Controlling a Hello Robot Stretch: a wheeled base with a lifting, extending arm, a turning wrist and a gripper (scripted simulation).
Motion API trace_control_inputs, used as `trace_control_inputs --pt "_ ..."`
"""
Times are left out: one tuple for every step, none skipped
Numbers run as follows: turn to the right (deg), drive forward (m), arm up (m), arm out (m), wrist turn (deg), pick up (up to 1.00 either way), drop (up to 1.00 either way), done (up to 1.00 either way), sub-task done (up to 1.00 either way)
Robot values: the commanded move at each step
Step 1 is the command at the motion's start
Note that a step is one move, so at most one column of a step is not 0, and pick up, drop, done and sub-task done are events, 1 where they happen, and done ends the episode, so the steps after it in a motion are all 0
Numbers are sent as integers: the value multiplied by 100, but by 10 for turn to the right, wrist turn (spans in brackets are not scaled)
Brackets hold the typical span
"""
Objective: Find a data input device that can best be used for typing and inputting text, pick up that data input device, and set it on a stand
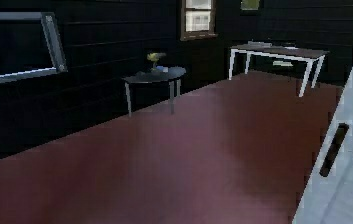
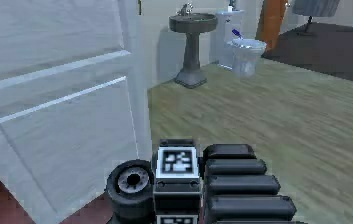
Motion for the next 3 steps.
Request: trace_control_inputs --pt "0 100 0 0 0 0 0 0 0" --pt "30 0 0 0 0 0 0 0 0" --pt "0 100 0 0 0 0 0 0 0"
